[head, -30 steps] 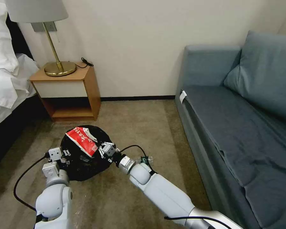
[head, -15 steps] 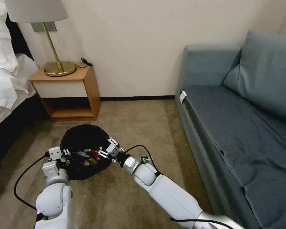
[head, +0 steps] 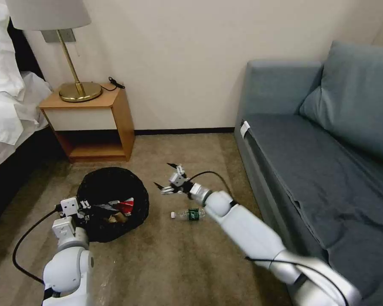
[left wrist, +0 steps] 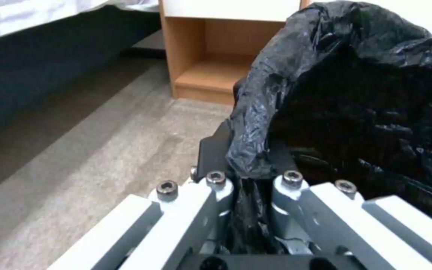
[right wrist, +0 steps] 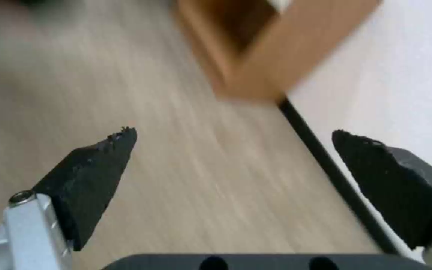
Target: Pick up the trash bin, then pick up the garbage on the floor and place it into the trash bin.
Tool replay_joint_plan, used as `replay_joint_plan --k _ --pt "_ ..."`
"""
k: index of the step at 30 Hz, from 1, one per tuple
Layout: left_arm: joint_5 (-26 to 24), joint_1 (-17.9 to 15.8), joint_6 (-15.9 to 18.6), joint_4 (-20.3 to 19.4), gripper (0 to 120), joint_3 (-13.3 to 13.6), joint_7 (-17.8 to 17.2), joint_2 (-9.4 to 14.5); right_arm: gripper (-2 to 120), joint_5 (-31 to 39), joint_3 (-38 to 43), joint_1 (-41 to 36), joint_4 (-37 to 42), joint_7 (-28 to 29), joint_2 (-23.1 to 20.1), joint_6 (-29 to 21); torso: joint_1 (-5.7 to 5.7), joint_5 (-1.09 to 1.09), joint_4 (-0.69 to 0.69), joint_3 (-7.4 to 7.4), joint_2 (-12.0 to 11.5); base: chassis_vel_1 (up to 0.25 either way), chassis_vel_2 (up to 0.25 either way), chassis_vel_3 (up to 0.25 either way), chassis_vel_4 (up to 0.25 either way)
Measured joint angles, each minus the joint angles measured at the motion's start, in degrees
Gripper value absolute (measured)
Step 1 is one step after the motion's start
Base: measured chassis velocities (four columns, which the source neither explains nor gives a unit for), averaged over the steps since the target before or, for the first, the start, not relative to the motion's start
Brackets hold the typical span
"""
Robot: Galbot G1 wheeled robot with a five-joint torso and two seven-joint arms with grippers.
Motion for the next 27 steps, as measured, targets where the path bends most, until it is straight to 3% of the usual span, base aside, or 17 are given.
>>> replay_joint_plan --k 1,7,8,10,12,15,17,19,21,23,27 --pt "0.3 0.5 -0.1 -0.3 3 -0.1 -0.1 -0.2 100 -4.1 0.3 1.2 -3.0 1.1 0.6 0.0 0.00 -0.01 0.00 0.00 0.0 0.000 0.000 0.000 0.000" --pt "1.0 1.1 0.0 -1.5 3 -0.1 -0.2 -0.8 100 -9.8 1.3 3.8 -11.7 4.3 2.5 2.2 0.00 0.00 0.01 0.00 0.0 0.000 0.000 0.000 0.000" --pt "1.5 1.2 0.3 -2.4 3 0.0 -0.2 -1.2 100 -13.6 1.0 4.3 -14.7 7.5 2.7 3.0 0.00 0.01 0.00 0.00 0.0 0.000 0.000 0.000 0.000" --pt "1.7 1.3 0.5 -2.9 3 0.1 -0.3 -1.4 100 -15.7 1.1 4.2 -15.3 7.6 2.5 3.2 0.00 0.00 0.00 0.00 0.0 0.000 0.000 0.000 0.000" --pt "2.1 1.6 0.6 -3.5 3 0.1 -0.3 -1.7 100 -22.2 2.4 3.0 -13.8 6.0 1.6 2.4 0.00 0.00 -0.01 0.00 0.0 0.000 0.000 0.000 0.000" --pt "2.6 2.1 0.6 -3.6 3 0.3 -0.4 -2.1 100 -23.5 2.4 2.3 -12.9 5.7 1.2 1.5 0.00 0.00 -0.01 0.00 0.0 0.000 0.000 0.000 0.000" --pt "2.8 2.4 0.6 -3.7 3 0.3 -0.3 -2.2 100 -23.2 2.4 2.3 -12.5 4.3 1.1 1.4 0.00 -0.01 -0.01 0.00 0.0 0.000 0.000 0.000 0.000" --pt "3.0 3.1 0.4 -4.1 3 0.3 -0.4 -2.2 100 -21.6 2.0 3.1 -11.7 -2.7 0.8 1.7 0.00 0.02 0.00 0.00 0.0 0.000 0.000 0.000 0.000" --pt "3.1 3.2 0.3 -4.1 3 0.3 -0.4 -2.2 100 -21.5 1.9 3.4 -11.7 -4.3 0.8 1.9 0.00 0.02 0.00 0.00 0.0 0.000 0.000 0.000 0.000" --pt "3.1 3.8 0.0 -4.1 3 0.1 -0.4 -2.3 100 -20.4 2.2 5.8 -13.1 -12.4 1.4 3.4 0.00 -0.02 0.01 0.00 0.0 0.000 0.000 0.000 0.000" --pt "3.1 4.2 -0.3 -4.1 3 -0.1 -0.4 -2.3 100 -19.0 2.4 6.6 -14.6 -17.1 1.9 3.7 0.00 -0.01 0.01 0.00 0.0 0.000 0.000 0.000 0.000"
